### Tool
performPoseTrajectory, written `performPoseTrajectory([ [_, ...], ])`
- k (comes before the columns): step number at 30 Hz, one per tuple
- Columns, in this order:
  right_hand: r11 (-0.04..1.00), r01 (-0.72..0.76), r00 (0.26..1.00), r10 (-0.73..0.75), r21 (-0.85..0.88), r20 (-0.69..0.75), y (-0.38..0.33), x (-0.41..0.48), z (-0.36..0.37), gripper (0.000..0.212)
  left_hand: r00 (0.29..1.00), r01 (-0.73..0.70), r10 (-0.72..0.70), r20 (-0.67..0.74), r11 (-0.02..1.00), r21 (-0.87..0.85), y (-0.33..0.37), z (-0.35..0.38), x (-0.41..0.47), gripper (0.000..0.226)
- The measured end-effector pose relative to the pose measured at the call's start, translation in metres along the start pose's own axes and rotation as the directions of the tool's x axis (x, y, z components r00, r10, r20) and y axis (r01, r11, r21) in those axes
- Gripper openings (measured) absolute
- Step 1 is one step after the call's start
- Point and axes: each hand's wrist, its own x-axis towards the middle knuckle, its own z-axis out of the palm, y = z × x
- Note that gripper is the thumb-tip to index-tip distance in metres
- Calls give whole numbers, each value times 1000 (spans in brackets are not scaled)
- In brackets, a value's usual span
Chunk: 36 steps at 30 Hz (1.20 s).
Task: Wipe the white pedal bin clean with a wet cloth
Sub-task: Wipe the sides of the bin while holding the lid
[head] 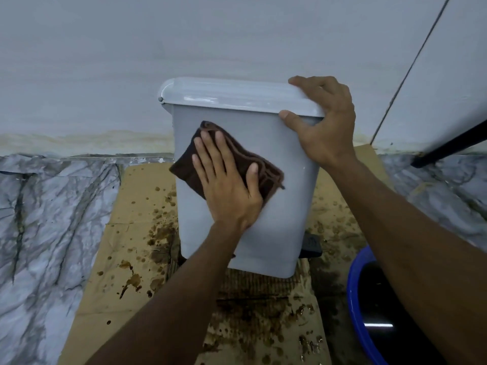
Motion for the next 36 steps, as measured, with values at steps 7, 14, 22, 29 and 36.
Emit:
performPoseTrajectory([
  [7,1000,-2,1000,2,3,-14,4,-1,0,50,911,-390,382,157,921,21,23,7,-11,73],
  [14,1000,-14,1000,14,9,-11,2,-3,0,49,658,-714,691,300,699,-41,19,6,-69,65],
  [22,1000,-7,1000,8,26,-25,-1,-7,-4,50,194,-940,846,497,306,-153,-31,-10,-128,67],
  [29,1000,-5,1000,6,22,-19,-5,-10,-6,51,-82,-939,866,494,99,-329,-78,-29,-89,73],
  [36,1000,-6,1000,7,21,-26,-7,-11,-5,51,450,-849,790,417,523,-75,-90,-37,-19,65],
])
